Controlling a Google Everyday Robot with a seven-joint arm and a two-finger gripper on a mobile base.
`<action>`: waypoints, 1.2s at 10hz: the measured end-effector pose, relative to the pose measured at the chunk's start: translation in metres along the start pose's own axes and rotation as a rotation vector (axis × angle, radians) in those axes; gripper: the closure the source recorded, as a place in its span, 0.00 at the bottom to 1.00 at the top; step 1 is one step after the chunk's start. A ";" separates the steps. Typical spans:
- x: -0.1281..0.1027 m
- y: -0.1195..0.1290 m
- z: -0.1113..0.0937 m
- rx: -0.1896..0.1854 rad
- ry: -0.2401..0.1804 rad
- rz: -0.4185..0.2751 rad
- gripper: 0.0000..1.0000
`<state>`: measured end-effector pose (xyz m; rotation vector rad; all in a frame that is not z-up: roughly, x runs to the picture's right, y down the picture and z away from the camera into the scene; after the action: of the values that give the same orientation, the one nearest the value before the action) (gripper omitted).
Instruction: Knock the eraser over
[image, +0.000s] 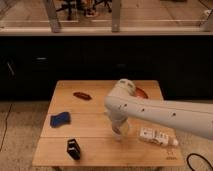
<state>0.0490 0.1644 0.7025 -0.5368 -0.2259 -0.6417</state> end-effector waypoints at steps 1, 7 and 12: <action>-0.002 0.000 0.000 0.002 -0.003 -0.007 0.20; -0.012 0.008 0.005 0.010 -0.021 -0.045 0.41; -0.021 0.006 0.007 0.023 -0.037 -0.079 0.62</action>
<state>0.0362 0.1827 0.6979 -0.5205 -0.2902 -0.7051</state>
